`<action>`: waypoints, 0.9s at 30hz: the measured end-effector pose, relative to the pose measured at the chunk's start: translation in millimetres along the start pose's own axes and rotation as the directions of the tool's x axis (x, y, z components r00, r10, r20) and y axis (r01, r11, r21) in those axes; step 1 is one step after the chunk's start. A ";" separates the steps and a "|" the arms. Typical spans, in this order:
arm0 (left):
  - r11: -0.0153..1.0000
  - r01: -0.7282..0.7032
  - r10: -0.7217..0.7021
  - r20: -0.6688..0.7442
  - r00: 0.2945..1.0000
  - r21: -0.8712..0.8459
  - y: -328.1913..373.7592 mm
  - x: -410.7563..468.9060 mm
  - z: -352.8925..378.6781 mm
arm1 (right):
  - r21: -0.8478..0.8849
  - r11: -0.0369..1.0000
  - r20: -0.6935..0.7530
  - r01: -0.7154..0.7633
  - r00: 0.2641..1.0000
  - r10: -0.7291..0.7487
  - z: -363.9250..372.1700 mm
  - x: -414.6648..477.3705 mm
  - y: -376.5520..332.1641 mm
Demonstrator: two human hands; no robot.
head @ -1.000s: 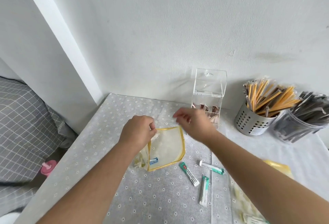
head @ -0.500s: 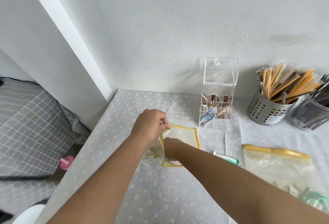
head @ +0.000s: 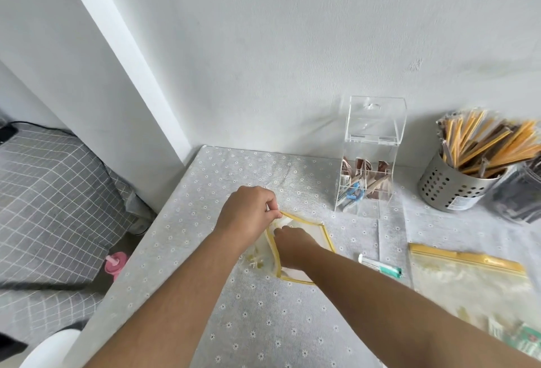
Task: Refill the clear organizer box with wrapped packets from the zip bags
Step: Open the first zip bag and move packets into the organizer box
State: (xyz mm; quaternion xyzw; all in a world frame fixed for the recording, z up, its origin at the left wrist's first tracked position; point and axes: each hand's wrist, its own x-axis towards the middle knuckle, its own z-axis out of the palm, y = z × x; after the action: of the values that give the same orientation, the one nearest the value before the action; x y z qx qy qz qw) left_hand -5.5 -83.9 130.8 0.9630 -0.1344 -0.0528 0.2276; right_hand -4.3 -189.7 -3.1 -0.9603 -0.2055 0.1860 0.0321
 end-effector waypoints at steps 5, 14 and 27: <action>1.000 -0.001 0.001 -0.001 1.000 0.013 0.6 -0.3 1.3 | 0.100 0.994 -0.002 -0.051 0.999 0.052 -0.8 4.6 -0.8; 0.999 0.003 -0.002 -0.002 1.000 0.036 0.0 1.9 4.7 | 0.440 0.893 0.082 -0.096 0.994 0.066 -12.6 -2.4 0.8; 0.989 0.108 -0.109 0.007 0.994 0.100 19.4 18.8 -0.5 | 0.181 0.983 -0.073 -0.004 0.997 0.018 -87.9 -70.6 20.3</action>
State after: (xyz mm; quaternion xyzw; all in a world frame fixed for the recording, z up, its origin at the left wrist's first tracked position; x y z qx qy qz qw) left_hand 8.1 -105.6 139.2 0.9787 -0.0858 -0.0642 0.1752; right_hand -23.8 -235.6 100.0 -0.9607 -0.1811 0.1683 0.1259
